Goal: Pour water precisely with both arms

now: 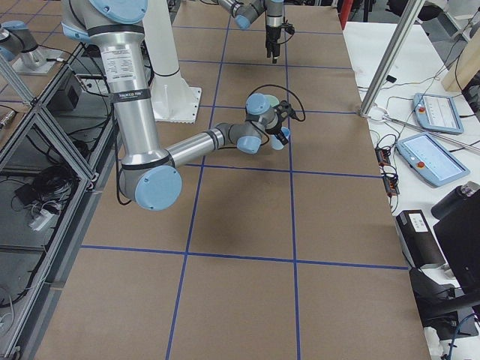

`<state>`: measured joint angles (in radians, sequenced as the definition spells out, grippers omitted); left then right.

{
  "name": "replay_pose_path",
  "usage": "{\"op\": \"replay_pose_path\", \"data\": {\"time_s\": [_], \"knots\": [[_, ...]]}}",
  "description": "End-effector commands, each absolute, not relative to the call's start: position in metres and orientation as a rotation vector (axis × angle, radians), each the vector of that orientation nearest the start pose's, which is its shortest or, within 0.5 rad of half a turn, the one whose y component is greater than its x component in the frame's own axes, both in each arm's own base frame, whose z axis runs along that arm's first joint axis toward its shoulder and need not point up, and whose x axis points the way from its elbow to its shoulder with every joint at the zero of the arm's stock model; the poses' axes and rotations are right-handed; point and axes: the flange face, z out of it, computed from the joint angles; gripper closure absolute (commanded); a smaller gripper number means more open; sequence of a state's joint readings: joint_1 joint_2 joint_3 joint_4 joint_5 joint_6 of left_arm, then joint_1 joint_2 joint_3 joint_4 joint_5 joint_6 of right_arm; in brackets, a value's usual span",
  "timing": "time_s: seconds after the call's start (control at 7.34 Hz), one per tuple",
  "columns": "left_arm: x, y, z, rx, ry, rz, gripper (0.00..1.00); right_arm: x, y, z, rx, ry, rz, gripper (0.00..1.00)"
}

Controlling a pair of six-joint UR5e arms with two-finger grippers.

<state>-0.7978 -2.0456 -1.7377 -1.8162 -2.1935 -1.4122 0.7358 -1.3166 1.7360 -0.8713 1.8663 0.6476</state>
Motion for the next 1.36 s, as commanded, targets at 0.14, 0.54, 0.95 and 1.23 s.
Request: {"op": "replay_pose_path", "data": {"time_s": [0.14, 0.54, 0.95, 1.23], "knots": [[0.384, -0.512, 0.289, -0.122, 1.016, -0.319, 0.0, -0.467, -0.437, 0.261, 0.53, -0.825, -0.411, 1.0], [0.352, -0.513, 0.342, -0.073, 0.966, -0.237, 0.0, -0.523, -0.408, 0.215, 0.435, -0.578, -0.467, 1.0], [0.327, -0.513, 0.376, -0.056, 0.933, -0.208, 0.0, -0.582, -0.427, 0.155, 0.411, -0.374, -0.622, 1.0], [0.325, -0.513, 0.377, -0.055, 0.932, -0.21, 0.0, -0.618, -0.445, 0.136, 0.35, -0.285, -0.656, 1.0]]}}
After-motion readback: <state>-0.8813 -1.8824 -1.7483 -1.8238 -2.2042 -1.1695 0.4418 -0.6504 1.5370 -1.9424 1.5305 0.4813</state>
